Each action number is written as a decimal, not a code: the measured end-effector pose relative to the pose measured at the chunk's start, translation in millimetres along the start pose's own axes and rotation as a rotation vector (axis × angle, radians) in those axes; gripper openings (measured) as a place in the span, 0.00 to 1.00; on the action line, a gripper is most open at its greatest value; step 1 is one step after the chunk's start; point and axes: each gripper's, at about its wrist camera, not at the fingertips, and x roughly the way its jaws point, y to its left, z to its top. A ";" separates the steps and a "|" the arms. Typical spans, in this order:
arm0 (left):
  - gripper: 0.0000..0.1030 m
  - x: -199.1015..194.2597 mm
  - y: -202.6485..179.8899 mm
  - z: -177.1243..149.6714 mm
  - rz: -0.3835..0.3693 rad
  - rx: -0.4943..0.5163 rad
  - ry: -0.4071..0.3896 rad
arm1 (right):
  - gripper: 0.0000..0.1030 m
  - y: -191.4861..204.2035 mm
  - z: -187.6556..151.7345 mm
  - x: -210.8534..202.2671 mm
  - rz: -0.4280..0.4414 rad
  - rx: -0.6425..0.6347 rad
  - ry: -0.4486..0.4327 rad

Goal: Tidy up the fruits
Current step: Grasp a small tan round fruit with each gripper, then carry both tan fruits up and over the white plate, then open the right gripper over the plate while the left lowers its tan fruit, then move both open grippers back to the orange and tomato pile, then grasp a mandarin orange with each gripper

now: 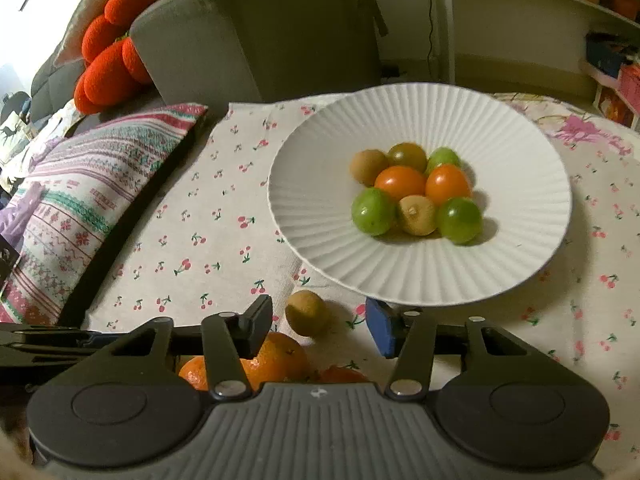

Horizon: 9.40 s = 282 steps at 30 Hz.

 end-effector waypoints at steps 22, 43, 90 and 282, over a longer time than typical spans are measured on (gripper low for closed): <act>0.23 -16.9 -33.0 2.3 0.119 0.214 -0.133 | 0.21 13.9 4.1 -20.8 0.050 -0.054 -0.056; 0.23 -25.4 -48.9 3.6 0.155 0.295 -0.210 | 0.21 18.9 6.5 -46.3 0.085 -0.052 -0.126; 0.24 48.0 -96.1 78.8 -0.091 0.330 -0.188 | 0.21 -107.6 46.2 -52.3 -0.089 0.178 -0.199; 0.41 -6.9 -36.9 3.9 0.120 0.215 -0.086 | 0.28 47.4 -13.5 -22.6 0.117 -0.578 0.013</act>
